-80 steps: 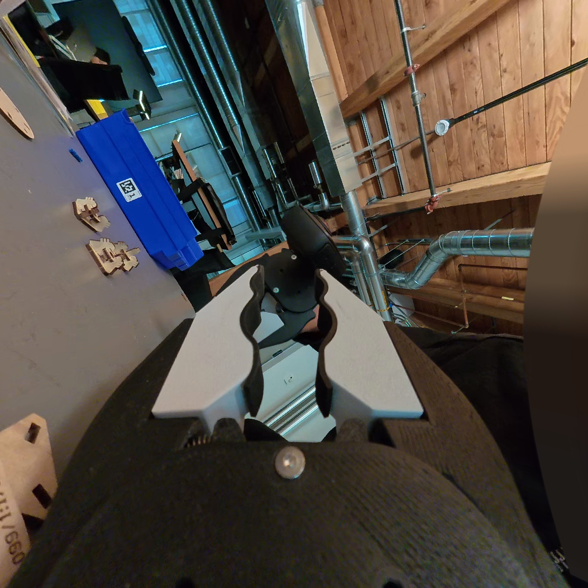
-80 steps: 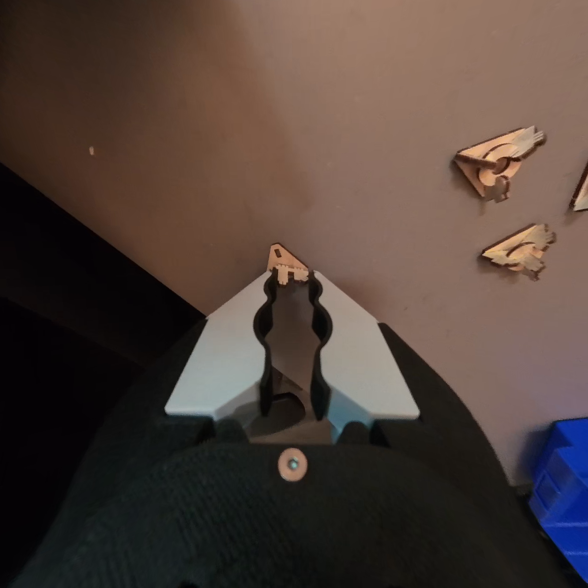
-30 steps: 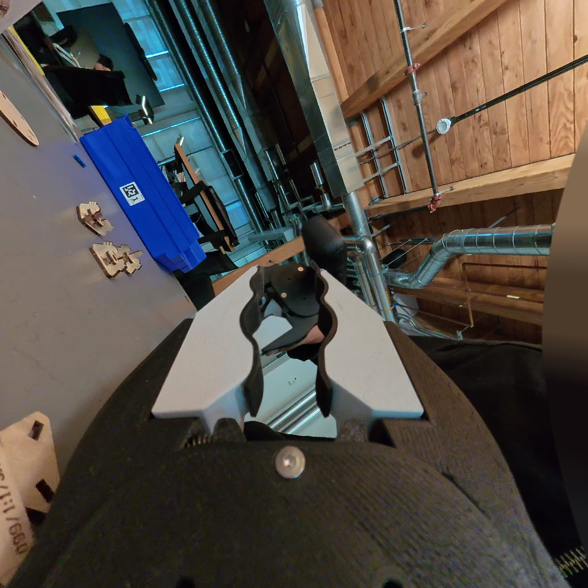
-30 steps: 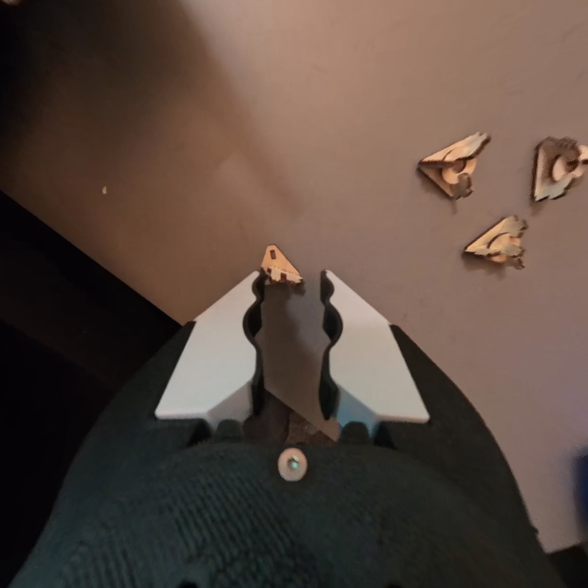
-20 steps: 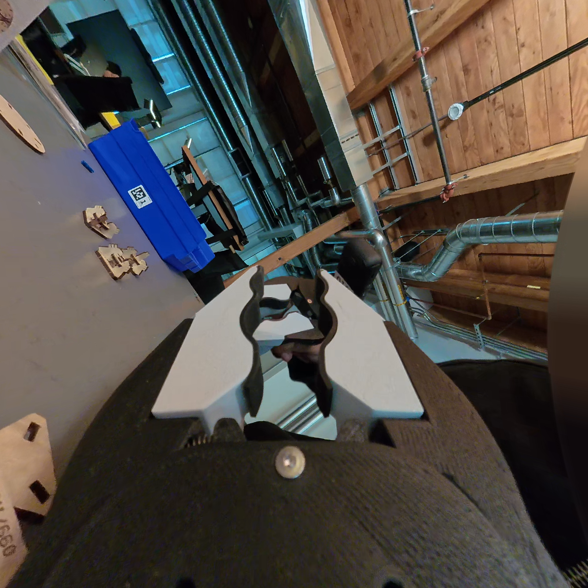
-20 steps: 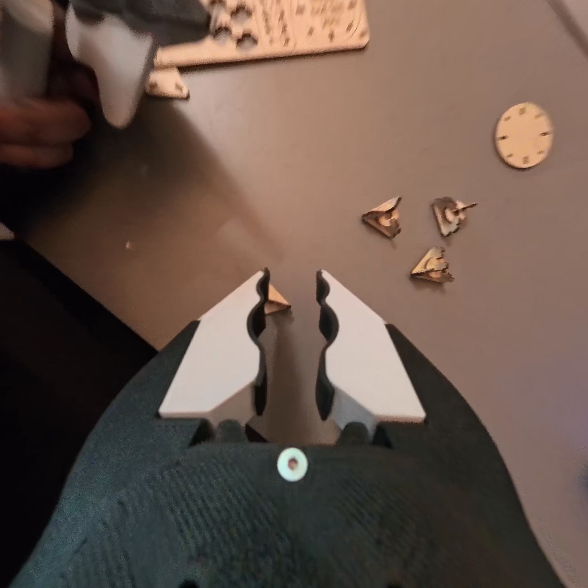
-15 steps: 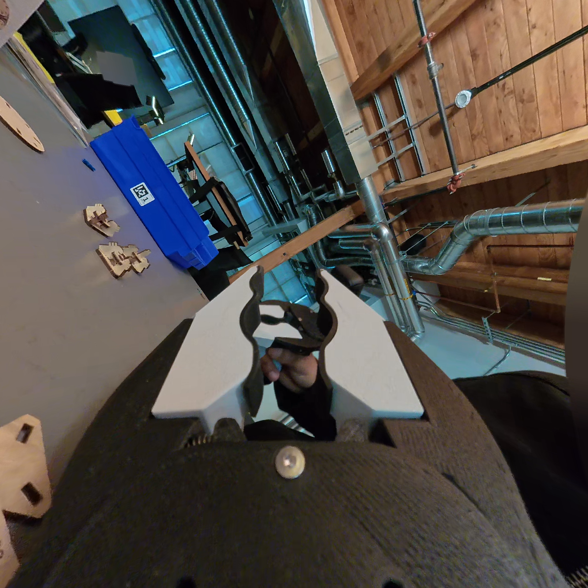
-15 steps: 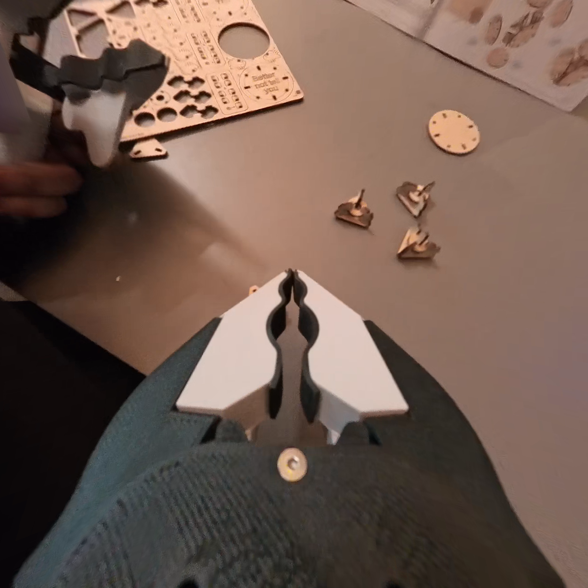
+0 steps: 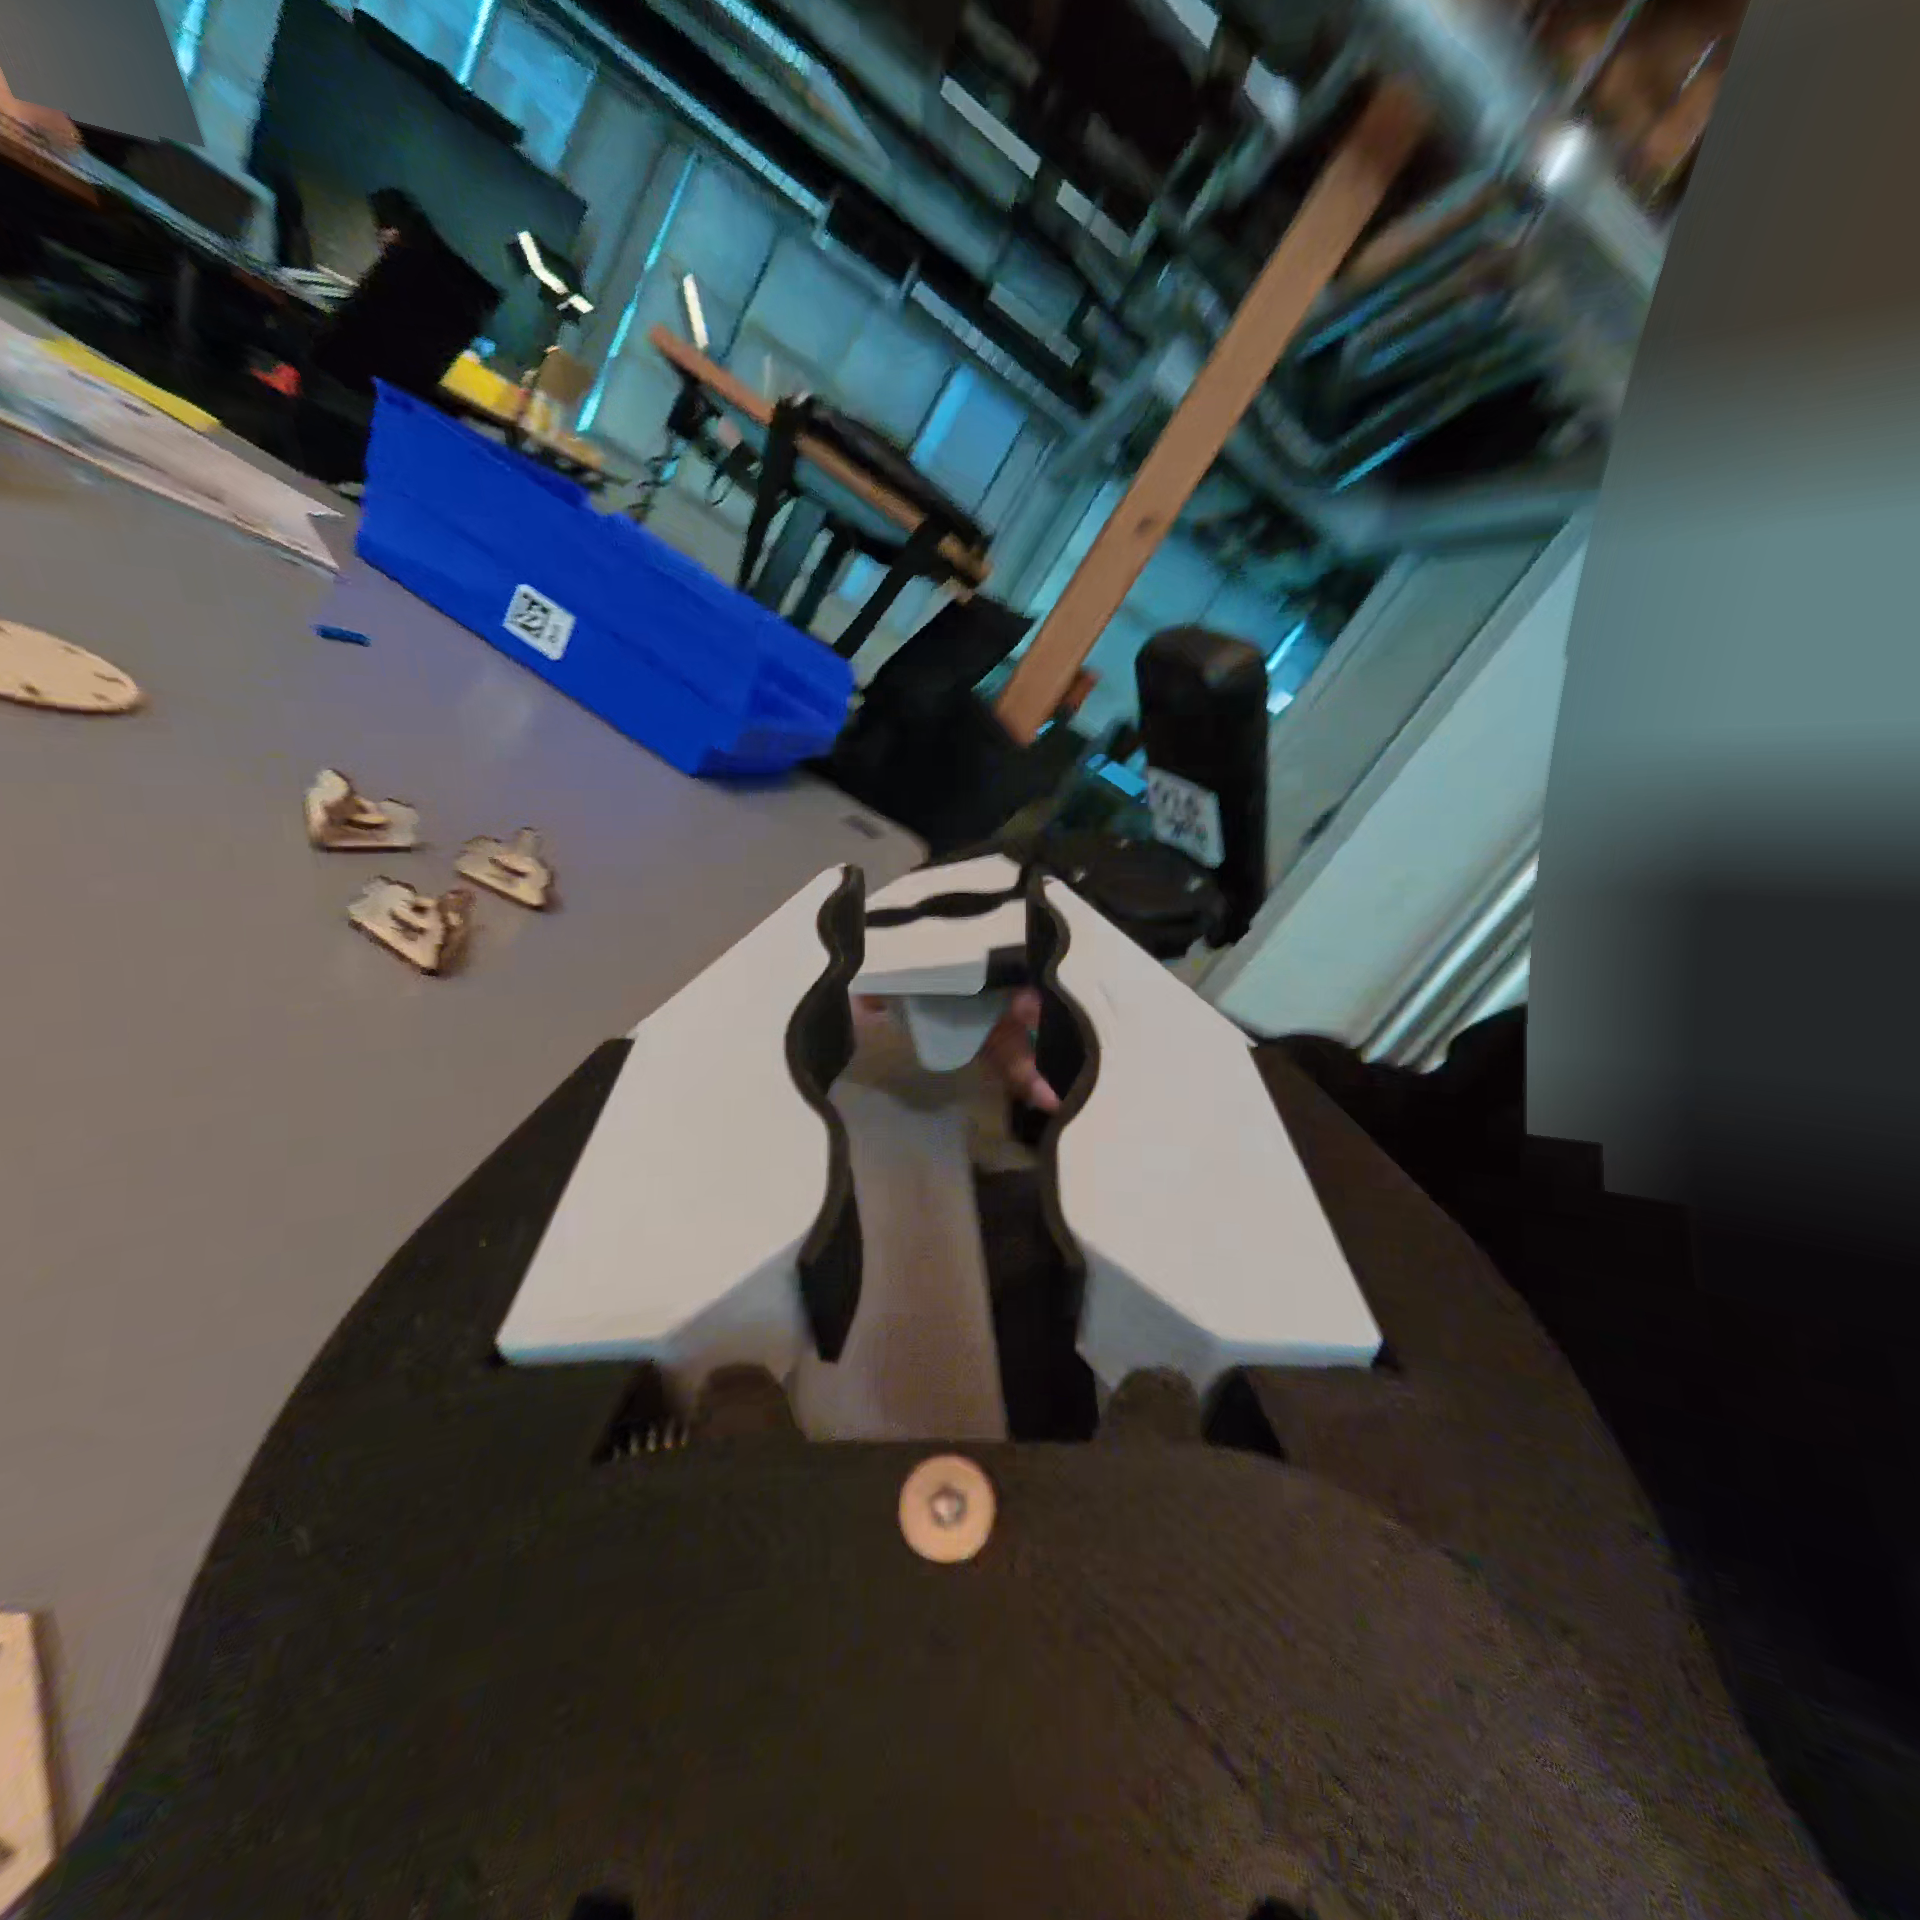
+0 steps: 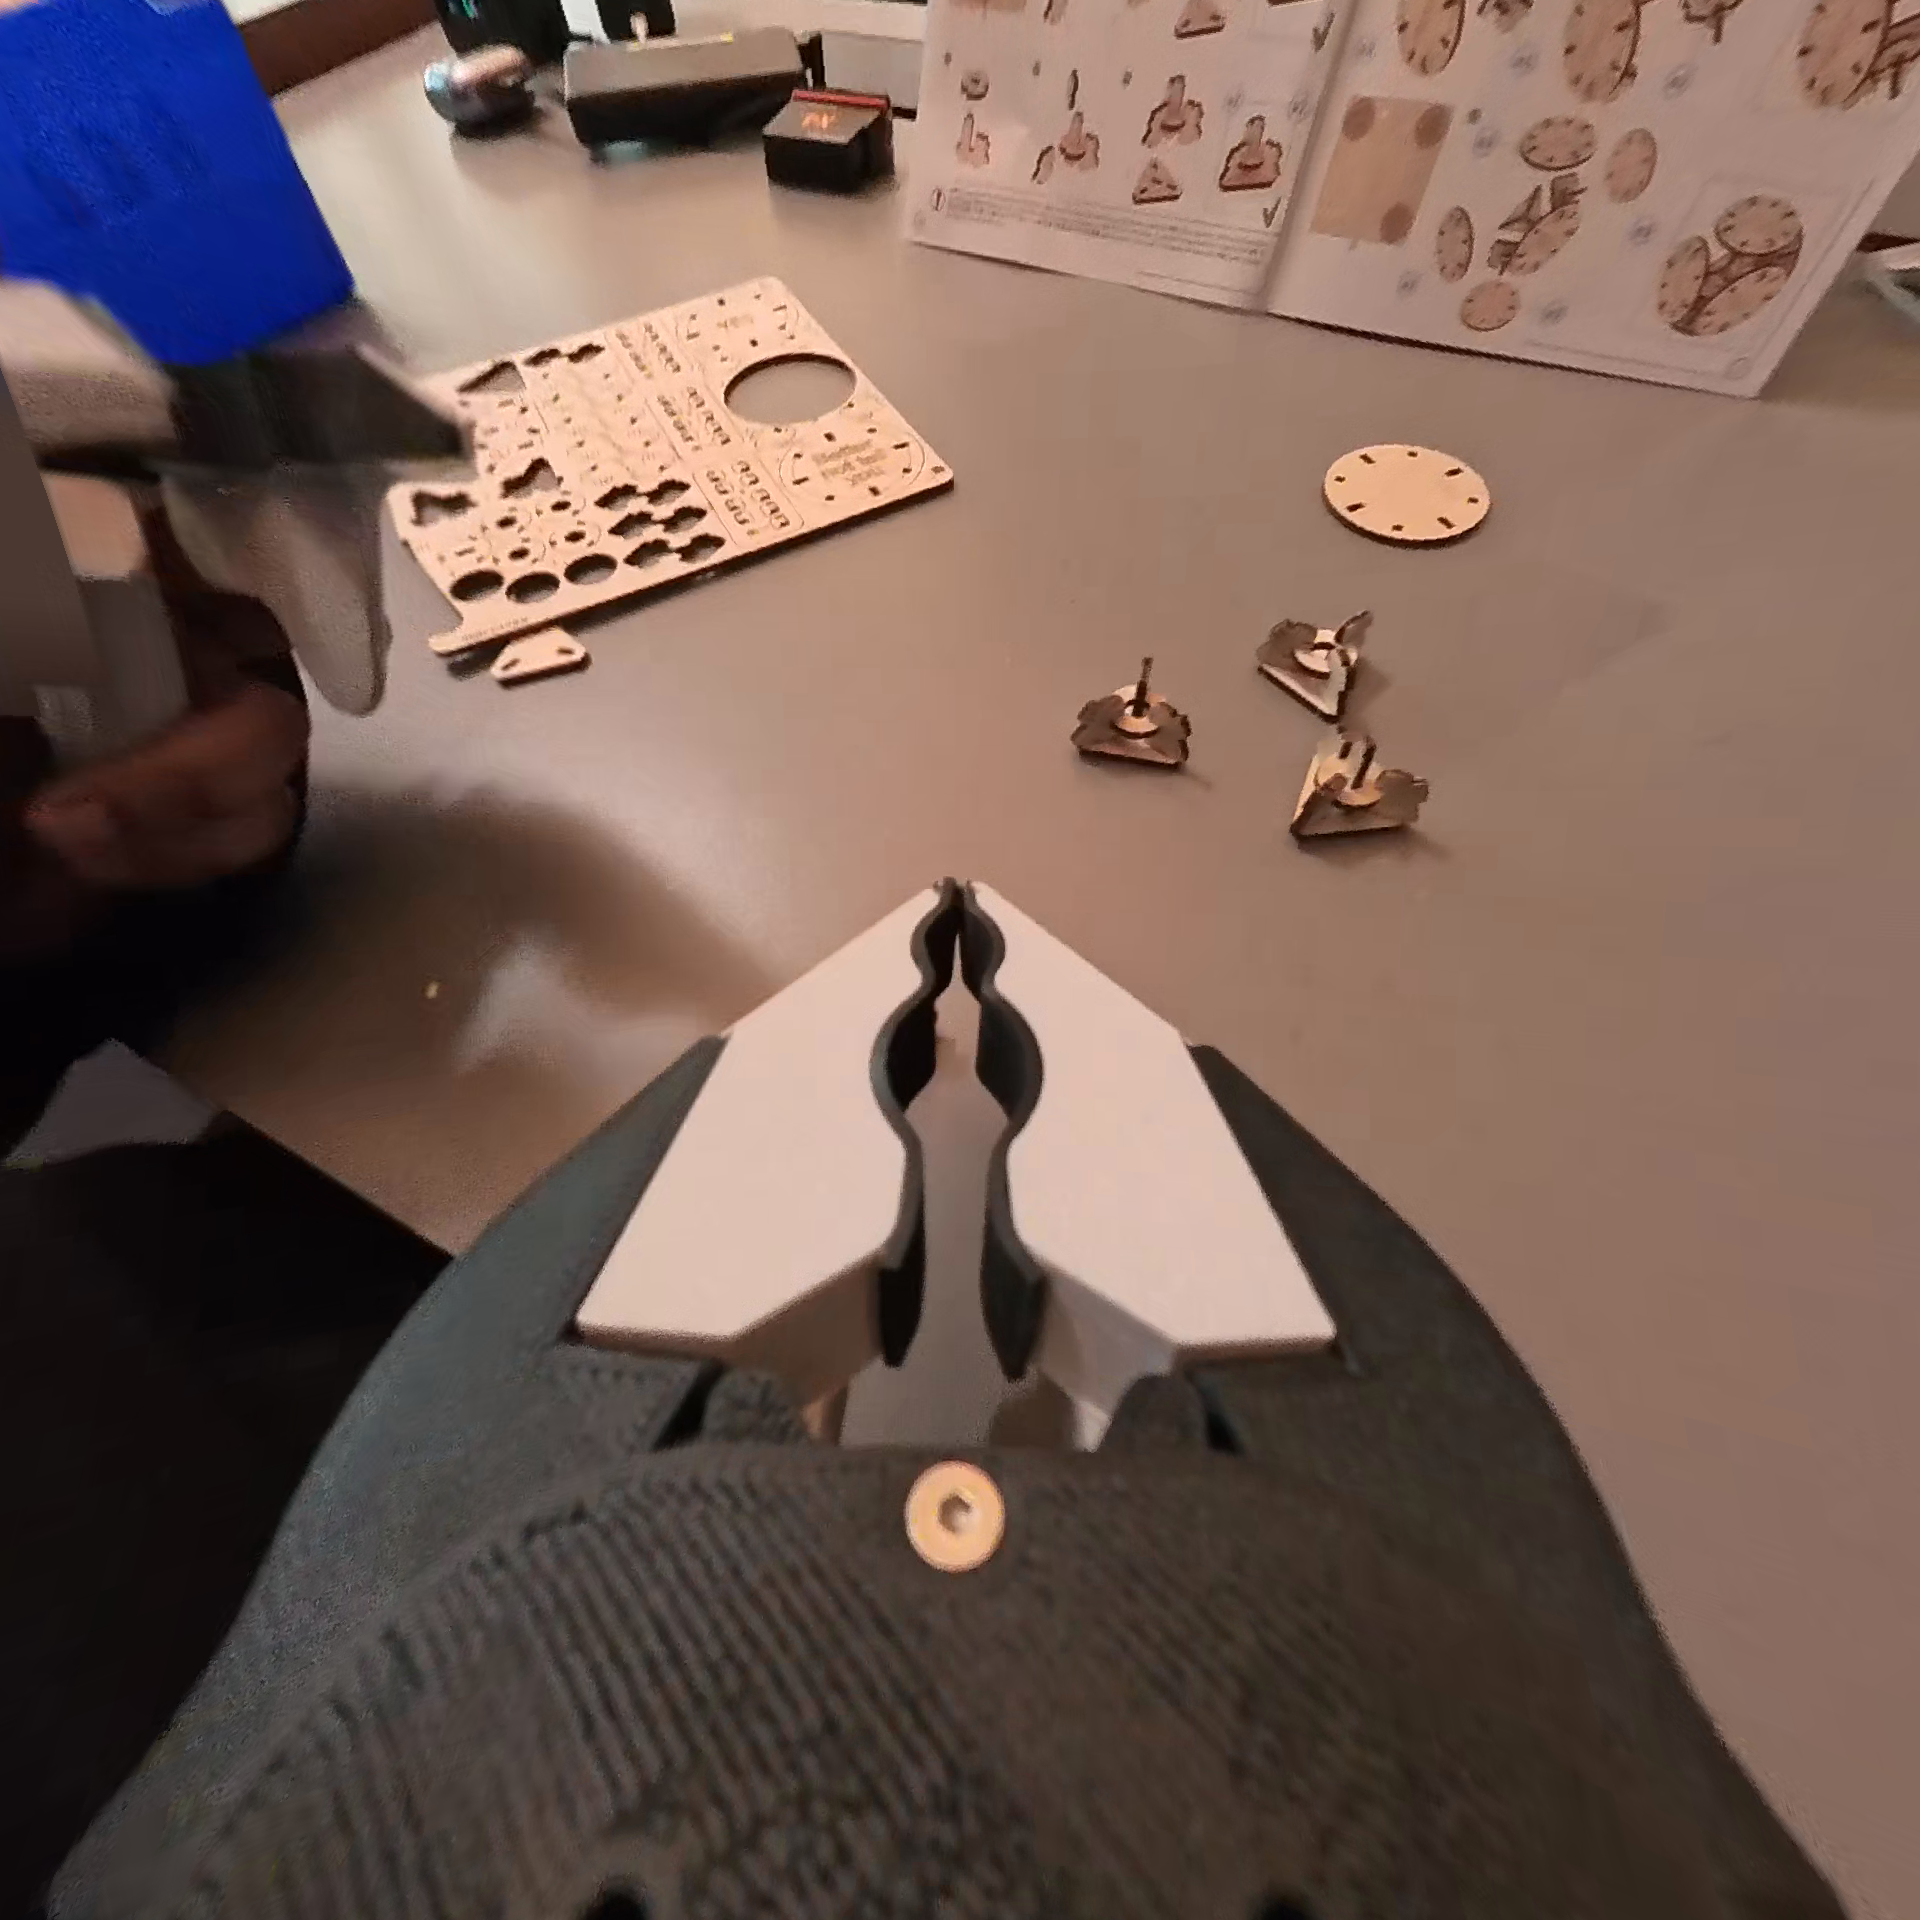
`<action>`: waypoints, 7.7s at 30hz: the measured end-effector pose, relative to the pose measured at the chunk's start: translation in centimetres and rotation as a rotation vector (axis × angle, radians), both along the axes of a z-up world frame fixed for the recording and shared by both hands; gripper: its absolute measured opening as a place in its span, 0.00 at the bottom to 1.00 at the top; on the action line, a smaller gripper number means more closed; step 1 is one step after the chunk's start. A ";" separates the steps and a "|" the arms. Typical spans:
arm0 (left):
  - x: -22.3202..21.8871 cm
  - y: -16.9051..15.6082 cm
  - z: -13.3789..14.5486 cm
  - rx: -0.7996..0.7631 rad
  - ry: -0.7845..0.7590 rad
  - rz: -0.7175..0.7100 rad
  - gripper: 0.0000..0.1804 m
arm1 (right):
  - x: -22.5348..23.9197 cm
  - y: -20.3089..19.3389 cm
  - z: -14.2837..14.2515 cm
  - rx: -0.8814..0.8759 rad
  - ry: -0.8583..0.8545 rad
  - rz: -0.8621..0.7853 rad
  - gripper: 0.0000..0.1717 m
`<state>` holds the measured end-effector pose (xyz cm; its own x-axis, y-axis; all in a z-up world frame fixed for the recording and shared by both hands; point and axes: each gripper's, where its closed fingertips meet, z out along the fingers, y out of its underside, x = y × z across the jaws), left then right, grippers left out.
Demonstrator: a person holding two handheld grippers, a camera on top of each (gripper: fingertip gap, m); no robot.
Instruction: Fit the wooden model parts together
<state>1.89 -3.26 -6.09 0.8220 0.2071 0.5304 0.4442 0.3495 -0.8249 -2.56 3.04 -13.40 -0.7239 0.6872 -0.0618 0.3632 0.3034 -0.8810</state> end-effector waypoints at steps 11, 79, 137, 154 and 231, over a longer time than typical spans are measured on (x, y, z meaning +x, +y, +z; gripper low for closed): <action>0.4 4.3 -2.9 -0.517 0.276 0.200 0.13 | 0.3 0.3 0.4 0.006 0.130 0.165 0.00; -2.3 3.6 -4.5 -0.790 0.429 0.363 0.01 | 2.0 -1.4 -2.4 0.105 0.006 0.365 0.00; -1.3 5.6 -12.1 -1.011 -0.070 0.028 0.01 | 2.7 -0.9 -1.6 0.072 0.058 0.336 0.00; -1.3 5.6 -12.1 -1.004 -0.080 0.023 0.01 | 3.1 1.1 -4.5 0.168 -0.101 0.385 0.20; -1.9 4.3 -9.5 -0.863 -0.040 0.155 0.08 | 2.4 0.5 -0.6 -0.023 0.018 0.418 0.02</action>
<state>-0.06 1.00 -15.62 0.7357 0.6570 0.1645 0.4774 -0.3309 -0.8140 -0.17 3.51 -14.04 -0.9414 0.3322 -0.0586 0.1976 0.4021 -0.8940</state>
